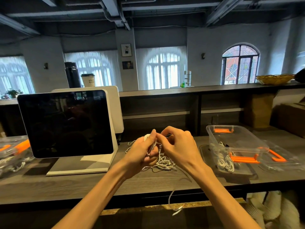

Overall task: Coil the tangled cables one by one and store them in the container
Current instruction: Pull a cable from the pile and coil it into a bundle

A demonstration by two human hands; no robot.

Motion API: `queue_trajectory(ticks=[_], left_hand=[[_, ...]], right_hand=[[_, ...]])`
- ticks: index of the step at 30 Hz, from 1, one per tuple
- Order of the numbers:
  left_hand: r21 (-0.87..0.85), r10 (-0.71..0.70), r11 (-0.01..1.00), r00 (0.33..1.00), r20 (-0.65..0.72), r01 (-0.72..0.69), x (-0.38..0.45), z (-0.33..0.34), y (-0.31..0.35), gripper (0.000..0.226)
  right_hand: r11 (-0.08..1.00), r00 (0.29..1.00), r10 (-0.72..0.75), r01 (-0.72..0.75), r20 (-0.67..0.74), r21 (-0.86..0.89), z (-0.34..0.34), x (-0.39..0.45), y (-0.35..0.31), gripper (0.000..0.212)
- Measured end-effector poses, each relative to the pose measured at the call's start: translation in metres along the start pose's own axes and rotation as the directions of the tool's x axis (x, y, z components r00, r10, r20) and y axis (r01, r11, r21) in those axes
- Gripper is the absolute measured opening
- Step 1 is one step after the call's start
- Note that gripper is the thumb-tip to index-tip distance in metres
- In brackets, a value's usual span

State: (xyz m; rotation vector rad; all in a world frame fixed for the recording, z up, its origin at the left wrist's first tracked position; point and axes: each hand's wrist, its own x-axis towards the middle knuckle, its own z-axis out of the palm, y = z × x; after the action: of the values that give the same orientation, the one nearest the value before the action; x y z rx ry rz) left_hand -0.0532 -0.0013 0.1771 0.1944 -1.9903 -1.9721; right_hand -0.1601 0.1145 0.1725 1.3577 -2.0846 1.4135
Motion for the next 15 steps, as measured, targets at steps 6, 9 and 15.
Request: queue_trajectory(ticks=[6, 9, 15], left_hand=[[0.041, 0.089, 0.996, 0.965, -0.248, -0.082, 0.002, 0.012, -0.002, 0.049], [-0.002, 0.104, 0.994, 0.949, -0.296, -0.110, 0.002, 0.019, -0.006, 0.049], [-0.321, 0.004, 0.940, 0.946, -0.323, -0.113, 0.002, 0.025, -0.005, 0.044]], right_hand=[[0.996, 0.998, -0.044, 0.040, -0.048, -0.077, 0.002, -0.010, -0.003, 0.018], [0.993, 0.993, -0.087, 0.079, -0.082, -0.092, 0.004, -0.016, -0.006, 0.014], [0.987, 0.993, -0.116, 0.115, 0.004, -0.113, 0.014, -0.024, -0.006, 0.016]])
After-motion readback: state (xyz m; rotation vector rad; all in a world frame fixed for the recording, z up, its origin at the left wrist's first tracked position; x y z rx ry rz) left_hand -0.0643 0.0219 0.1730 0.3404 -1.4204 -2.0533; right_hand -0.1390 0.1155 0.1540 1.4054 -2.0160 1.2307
